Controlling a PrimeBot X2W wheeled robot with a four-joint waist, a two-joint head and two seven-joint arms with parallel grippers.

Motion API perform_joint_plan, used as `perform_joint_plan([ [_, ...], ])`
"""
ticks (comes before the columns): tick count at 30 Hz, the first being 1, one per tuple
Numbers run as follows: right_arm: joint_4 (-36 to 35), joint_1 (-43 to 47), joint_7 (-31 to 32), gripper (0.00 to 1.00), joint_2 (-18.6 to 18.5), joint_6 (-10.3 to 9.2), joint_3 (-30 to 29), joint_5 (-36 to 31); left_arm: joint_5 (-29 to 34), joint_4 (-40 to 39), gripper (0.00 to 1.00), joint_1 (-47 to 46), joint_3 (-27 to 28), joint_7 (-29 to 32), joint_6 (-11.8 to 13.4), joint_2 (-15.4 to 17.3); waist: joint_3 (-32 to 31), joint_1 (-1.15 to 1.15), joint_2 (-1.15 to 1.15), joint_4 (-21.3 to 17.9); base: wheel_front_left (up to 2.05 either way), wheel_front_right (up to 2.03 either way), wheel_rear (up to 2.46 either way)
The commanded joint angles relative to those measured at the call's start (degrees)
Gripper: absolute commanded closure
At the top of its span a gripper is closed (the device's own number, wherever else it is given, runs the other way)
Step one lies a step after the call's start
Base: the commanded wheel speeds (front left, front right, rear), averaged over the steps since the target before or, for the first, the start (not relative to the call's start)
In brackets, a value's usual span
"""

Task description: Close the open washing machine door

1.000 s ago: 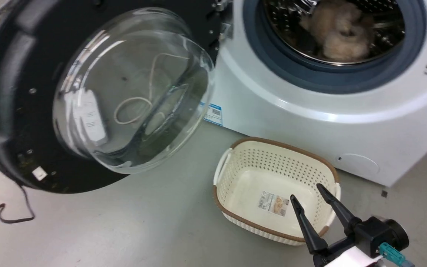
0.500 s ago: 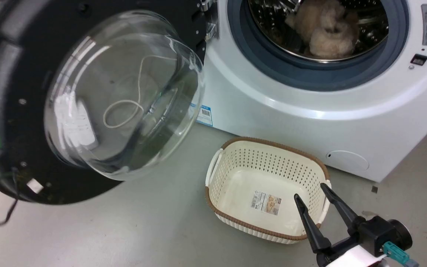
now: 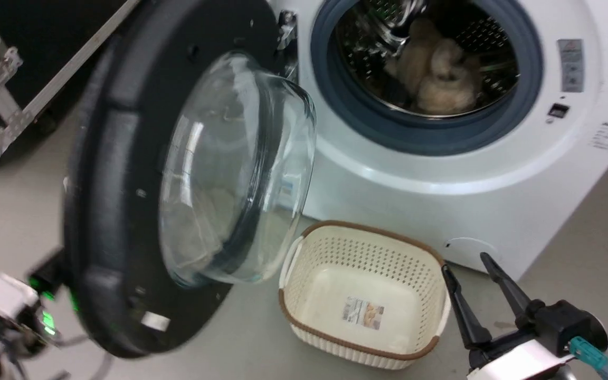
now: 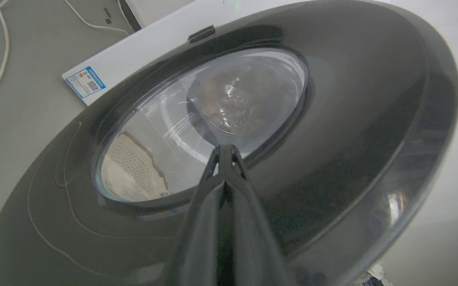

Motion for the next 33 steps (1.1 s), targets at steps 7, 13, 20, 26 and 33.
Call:
perform_joint_plan([
  [7,0.41,0.77,-0.25,0.00,0.74,0.05,-2.96,-0.80,-3.74,-9.13,1.00,10.33,-5.91,2.30,1.75,-7.40,-3.08,0.00,0.00,-5.85,0.00,0.00,0.00],
  [13,0.60,0.82,-0.25,0.00,0.18,0.05,-3.08,-1.14,-11.12,-8.90,1.00,16.57,-14.45,-1.75,0.67,-8.18,-2.82,0.00,0.00,-12.62,0.00,0.00,0.00],
  [20,0.07,-0.24,-0.25,0.00,-0.72,0.05,-2.95,-0.98,-18.50,-6.73,1.00,16.86,-27.35,-13.51,-1.70,-8.21,0.66,0.00,0.00,-21.69,0.00,0.00,0.00],
  [26,-0.65,-2.56,-0.25,0.00,-0.83,0.05,-2.76,0.18,-22.96,-1.44,1.00,7.88,-35.02,-26.64,-3.18,-8.22,6.88,0.00,0.00,-31.80,0.00,0.00,0.00],
  [33,-0.59,-4.37,-0.25,0.00,0.39,0.05,-2.30,1.16,-23.41,3.84,1.00,-3.28,-37.42,-35.02,-3.34,-8.22,11.28,0.00,0.00,-37.96,0.00,0.00,0.00],
])
